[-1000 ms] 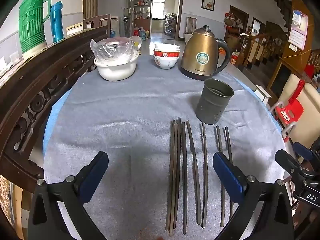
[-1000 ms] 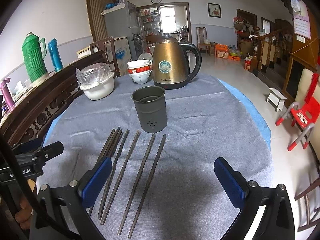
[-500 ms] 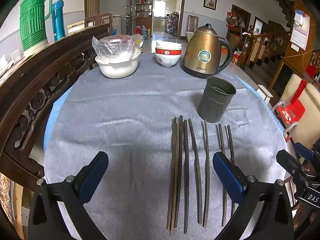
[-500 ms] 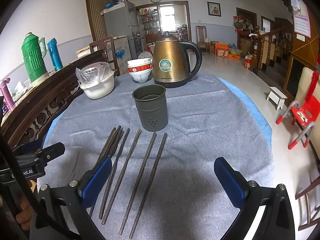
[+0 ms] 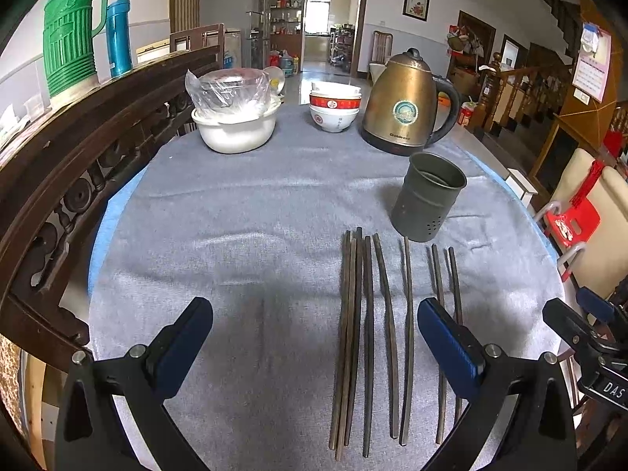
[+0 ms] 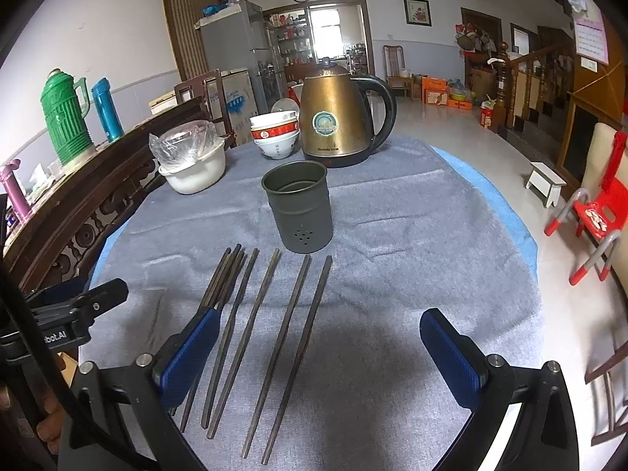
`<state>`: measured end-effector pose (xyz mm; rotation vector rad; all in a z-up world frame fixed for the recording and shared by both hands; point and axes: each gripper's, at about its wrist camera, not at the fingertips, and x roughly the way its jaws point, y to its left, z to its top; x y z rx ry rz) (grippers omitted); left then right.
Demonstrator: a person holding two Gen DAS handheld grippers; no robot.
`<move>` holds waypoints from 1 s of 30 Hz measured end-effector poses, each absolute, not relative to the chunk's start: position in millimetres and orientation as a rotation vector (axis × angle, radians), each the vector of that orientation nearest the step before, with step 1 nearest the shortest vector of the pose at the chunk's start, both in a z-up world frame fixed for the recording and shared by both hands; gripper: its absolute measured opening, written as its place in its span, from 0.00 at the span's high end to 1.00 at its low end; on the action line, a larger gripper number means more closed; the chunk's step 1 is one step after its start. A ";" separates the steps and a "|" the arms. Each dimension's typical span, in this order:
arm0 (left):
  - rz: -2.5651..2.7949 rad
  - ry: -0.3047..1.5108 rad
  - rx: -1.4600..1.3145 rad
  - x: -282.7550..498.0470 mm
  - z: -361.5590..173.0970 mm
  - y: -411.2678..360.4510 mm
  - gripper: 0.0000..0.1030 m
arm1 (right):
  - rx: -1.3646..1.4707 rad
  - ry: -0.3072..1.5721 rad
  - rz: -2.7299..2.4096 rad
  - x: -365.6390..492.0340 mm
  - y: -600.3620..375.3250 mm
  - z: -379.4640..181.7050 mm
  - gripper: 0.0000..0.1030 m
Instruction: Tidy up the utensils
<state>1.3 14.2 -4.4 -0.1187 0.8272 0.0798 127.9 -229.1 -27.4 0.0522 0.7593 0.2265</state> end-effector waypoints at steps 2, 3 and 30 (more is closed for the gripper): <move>0.081 0.828 -0.114 1.2 -5.1 13.4 0.00 | 0.046 0.756 0.215 127.8 -229.8 -27.7 0.00; 0.080 0.830 -0.114 1.4 -5.5 13.3 0.00 | 0.046 0.757 0.215 128.5 -230.0 -27.7 0.00; 0.087 0.839 -0.114 2.2 -9.5 15.1 0.00 | 0.099 0.821 0.230 133.4 -234.1 -38.3 0.00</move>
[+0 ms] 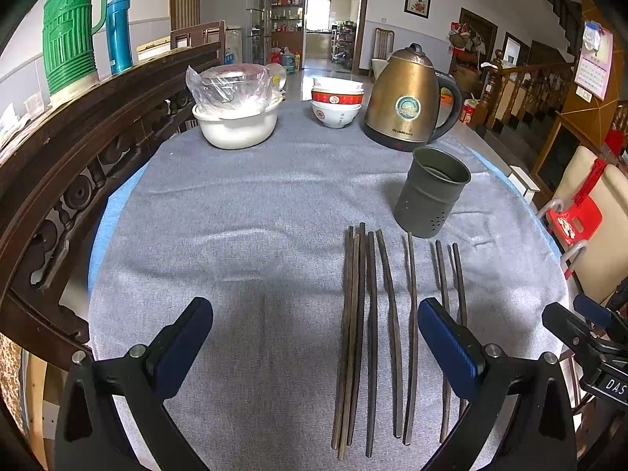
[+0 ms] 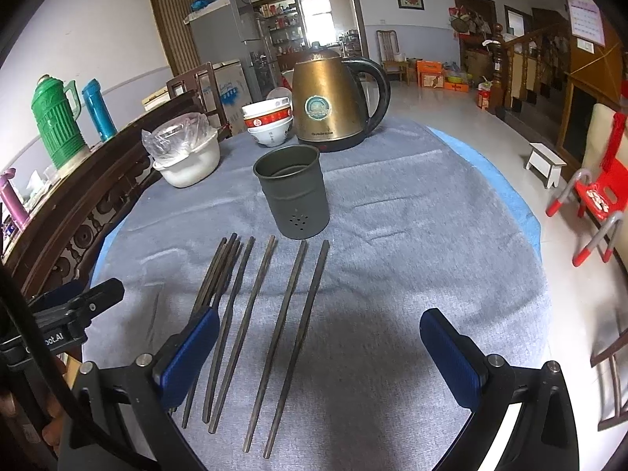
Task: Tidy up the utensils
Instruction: 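Lower the right tool over a single dark chopstick and close on it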
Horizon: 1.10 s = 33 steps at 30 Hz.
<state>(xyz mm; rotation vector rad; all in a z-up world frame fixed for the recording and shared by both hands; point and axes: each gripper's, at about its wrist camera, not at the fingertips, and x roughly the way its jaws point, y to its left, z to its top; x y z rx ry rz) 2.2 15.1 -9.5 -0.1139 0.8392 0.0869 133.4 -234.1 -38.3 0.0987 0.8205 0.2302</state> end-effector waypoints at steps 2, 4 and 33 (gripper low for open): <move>0.086 0.840 -0.113 2.3 -10.2 15.2 0.00 | 0.099 0.830 0.226 134.5 -234.3 -40.2 0.00; 0.086 0.839 -0.110 1.9 -10.9 15.8 0.00 | 0.096 0.836 0.220 134.9 -234.4 -42.6 0.00; 0.117 1.022 -0.226 15.2 -55.7 51.3 0.00 | 0.258 1.228 0.251 208.4 -220.5 -108.0 0.56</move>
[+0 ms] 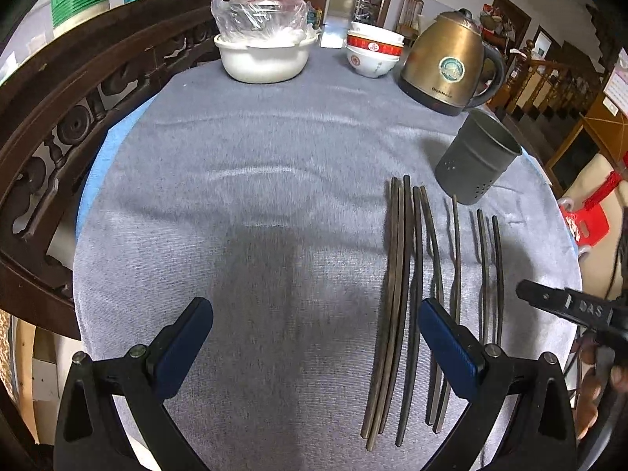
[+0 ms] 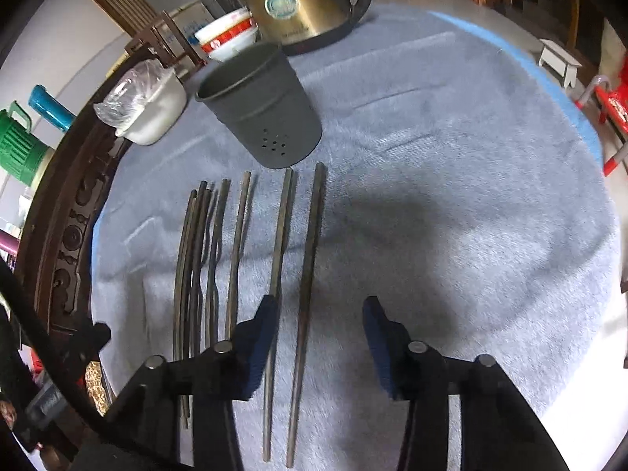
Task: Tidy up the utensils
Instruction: 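Lower the right tool over a single dark chopstick and close on it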
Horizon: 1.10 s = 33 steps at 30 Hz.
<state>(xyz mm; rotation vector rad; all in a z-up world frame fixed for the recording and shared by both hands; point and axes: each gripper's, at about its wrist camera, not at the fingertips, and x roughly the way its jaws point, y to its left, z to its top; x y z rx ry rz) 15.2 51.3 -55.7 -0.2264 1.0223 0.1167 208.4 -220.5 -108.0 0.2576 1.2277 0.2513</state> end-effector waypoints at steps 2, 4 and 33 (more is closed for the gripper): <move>0.109 1.032 -0.228 17.1 -58.9 52.2 0.00 | 0.267 1.262 0.255 214.7 -216.8 -114.7 0.63; 0.107 1.047 -0.231 18.9 -62.0 53.6 0.00 | 0.275 1.295 0.243 221.0 -213.3 -123.2 0.63; -0.044 1.382 -0.181 94.1 -106.1 23.1 0.41 | 0.217 1.340 0.315 253.7 -211.9 -143.1 0.90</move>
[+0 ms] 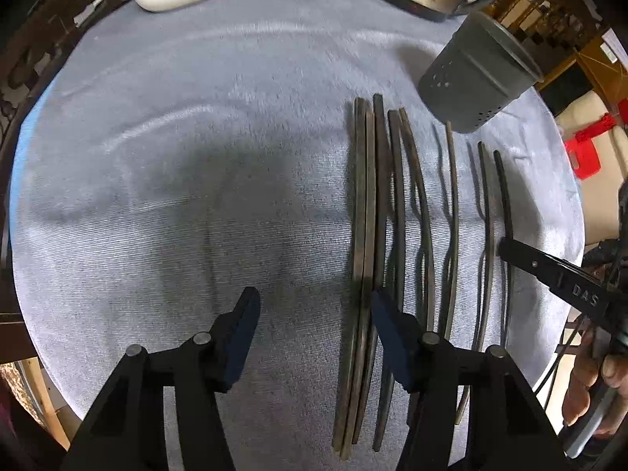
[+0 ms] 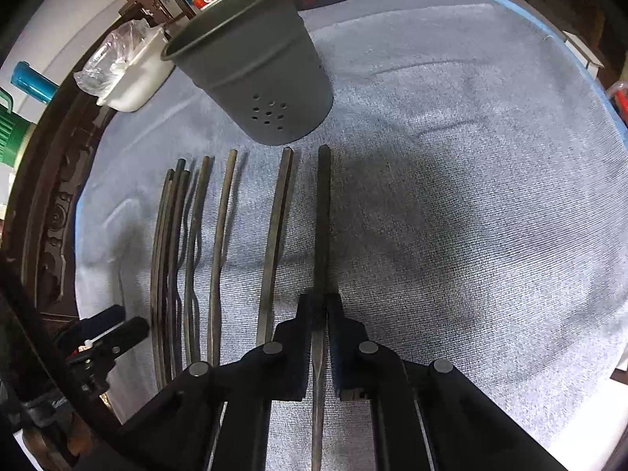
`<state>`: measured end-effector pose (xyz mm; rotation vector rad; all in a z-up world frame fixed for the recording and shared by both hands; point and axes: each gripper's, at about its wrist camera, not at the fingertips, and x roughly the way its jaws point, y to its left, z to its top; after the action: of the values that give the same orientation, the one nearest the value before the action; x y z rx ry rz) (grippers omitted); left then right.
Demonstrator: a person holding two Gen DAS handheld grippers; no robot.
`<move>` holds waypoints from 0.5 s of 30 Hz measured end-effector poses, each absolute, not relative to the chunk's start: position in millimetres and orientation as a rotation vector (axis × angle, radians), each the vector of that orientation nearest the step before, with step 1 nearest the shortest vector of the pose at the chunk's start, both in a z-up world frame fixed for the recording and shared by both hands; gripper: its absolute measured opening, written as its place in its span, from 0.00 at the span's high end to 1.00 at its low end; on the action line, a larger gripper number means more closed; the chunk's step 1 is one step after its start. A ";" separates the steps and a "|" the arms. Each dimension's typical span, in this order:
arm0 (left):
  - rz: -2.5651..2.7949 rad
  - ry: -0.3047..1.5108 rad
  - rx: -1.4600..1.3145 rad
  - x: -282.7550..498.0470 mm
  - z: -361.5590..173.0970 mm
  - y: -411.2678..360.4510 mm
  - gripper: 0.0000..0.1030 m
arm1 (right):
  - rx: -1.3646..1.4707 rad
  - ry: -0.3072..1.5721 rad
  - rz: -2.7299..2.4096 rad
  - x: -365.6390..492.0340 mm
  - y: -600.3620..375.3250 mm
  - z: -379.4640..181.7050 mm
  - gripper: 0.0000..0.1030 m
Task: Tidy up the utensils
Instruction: 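Lower the right tool over a single dark chopstick and close on it, then lower the left tool onto another chopstick and close its fingers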
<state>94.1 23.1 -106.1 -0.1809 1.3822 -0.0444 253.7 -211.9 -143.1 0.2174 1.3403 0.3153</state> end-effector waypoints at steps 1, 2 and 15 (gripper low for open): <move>-0.042 1.387 -0.185 96.5 -107.7 23.1 0.42 | 0.223 1.338 0.321 253.2 -214.6 -143.0 0.90; -0.040 1.392 -0.185 99.2 -108.7 22.6 0.42 | 0.231 1.334 0.327 252.6 -217.0 -143.2 0.91; 0.007 1.427 -0.139 118.1 -106.7 24.4 0.47 | 0.284 1.317 0.371 243.4 -246.7 -141.2 0.91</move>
<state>118.1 24.4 -106.7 -0.1389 1.4266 0.0065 243.4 -246.7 -141.2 0.2844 1.3169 0.3708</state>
